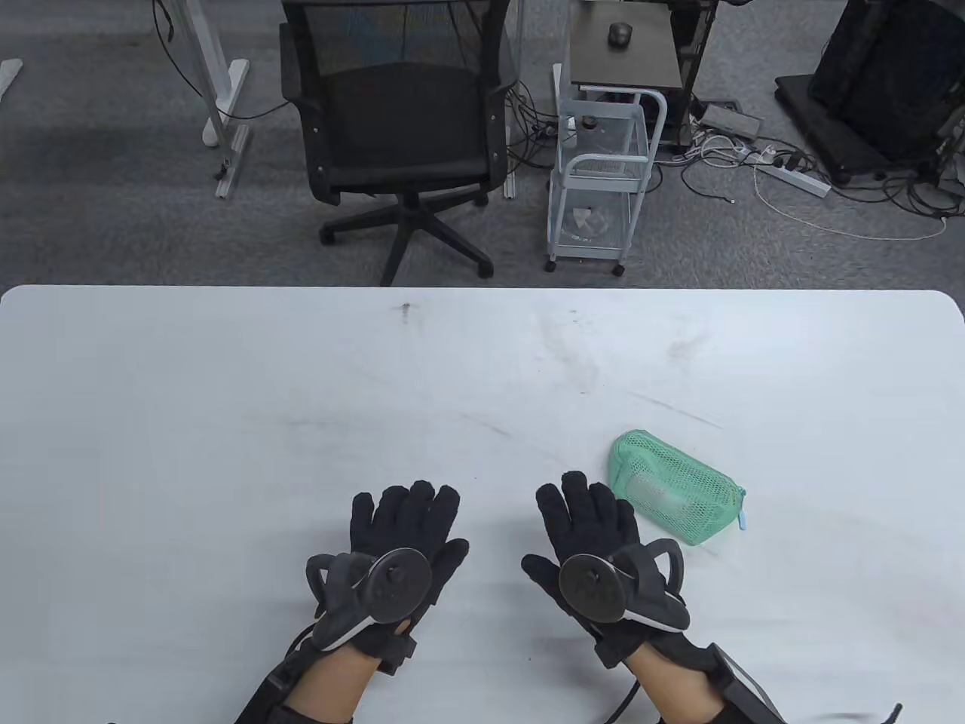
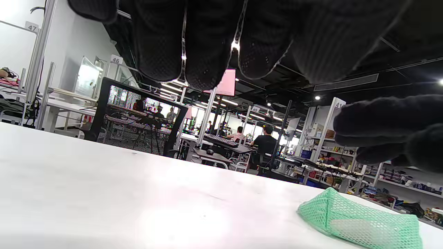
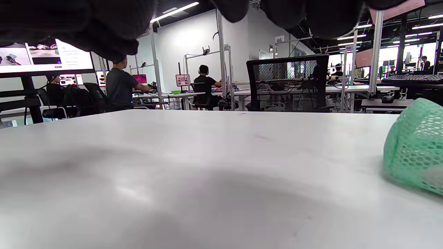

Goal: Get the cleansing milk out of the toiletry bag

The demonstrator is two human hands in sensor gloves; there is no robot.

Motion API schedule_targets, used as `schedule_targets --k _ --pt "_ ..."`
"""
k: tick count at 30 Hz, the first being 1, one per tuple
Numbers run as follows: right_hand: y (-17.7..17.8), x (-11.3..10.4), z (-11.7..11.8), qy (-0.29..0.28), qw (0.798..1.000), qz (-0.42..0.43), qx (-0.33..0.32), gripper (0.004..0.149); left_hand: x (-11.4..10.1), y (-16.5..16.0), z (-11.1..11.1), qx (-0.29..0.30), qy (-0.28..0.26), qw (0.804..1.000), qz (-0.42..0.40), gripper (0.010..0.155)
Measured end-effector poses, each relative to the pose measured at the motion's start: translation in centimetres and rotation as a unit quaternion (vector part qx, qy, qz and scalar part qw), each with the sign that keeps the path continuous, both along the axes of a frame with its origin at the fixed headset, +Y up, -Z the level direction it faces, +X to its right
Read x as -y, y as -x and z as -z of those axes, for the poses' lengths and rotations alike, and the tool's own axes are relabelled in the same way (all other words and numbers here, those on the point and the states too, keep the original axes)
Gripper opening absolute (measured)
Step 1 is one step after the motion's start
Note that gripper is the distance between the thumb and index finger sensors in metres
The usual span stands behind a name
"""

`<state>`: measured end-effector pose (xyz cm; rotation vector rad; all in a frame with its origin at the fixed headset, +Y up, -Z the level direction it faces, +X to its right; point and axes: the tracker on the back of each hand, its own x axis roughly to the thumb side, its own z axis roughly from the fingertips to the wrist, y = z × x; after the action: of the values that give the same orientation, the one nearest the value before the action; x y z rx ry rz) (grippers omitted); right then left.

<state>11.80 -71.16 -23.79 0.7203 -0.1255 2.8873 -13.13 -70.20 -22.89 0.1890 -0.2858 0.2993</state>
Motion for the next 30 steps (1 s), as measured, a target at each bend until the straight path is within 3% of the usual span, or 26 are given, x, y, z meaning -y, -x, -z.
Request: schedule_targets --k 19,30 --pt "-0.5 -0.2 0.4 -0.003 1.000 -0.002 0.012 0.079 -0.1 0.3 0.1 -0.006 -0.004 1.000 0.002 0.065" --pt "-4.5 -1.1 2.4 -0.004 0.996 0.033 0.082 0.076 -0.1 1.1 0.6 -0.023 0.000 1.000 0.000 0.064"
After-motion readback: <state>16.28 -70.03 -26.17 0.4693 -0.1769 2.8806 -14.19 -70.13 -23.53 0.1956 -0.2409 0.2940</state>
